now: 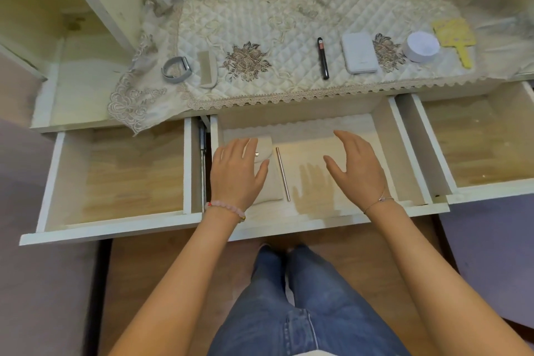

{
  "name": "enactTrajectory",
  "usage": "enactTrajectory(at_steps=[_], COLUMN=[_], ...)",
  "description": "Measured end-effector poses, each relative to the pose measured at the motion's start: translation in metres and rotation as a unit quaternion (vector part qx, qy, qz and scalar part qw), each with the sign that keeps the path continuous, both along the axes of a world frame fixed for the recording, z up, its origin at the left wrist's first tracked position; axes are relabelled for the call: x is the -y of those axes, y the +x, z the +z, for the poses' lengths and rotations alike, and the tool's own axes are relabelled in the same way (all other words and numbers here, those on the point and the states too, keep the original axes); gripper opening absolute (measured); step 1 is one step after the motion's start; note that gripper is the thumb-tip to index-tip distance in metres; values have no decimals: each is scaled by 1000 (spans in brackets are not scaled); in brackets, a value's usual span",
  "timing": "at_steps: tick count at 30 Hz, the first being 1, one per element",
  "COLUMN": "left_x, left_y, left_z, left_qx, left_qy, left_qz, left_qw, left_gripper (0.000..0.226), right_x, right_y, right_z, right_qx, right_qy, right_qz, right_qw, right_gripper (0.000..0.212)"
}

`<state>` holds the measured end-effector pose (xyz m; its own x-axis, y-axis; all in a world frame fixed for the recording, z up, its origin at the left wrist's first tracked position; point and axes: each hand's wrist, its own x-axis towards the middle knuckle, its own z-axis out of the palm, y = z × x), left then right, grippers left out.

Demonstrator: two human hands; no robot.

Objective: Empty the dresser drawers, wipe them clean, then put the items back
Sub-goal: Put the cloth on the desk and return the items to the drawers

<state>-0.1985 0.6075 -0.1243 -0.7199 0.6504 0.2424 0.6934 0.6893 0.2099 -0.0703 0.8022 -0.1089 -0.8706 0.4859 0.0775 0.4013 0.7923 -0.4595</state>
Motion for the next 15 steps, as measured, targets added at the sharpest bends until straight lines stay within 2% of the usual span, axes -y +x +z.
enactTrajectory(at_steps=[6,15], left_x=[-24,-112], left_y=[2,18], left_z=[11,18], left_qx=[28,33], left_qy=[0,6], left_qz=[-15,-14], left_qw=[1000,999], left_gripper=[48,50], right_x=[-28,-113], right_y=[5,15], right_z=[15,12], right_qx=[-19,-32], right_qy=[0,-14], right_qz=[-28,-34], right_qw=[999,999], right_gripper=[51,51])
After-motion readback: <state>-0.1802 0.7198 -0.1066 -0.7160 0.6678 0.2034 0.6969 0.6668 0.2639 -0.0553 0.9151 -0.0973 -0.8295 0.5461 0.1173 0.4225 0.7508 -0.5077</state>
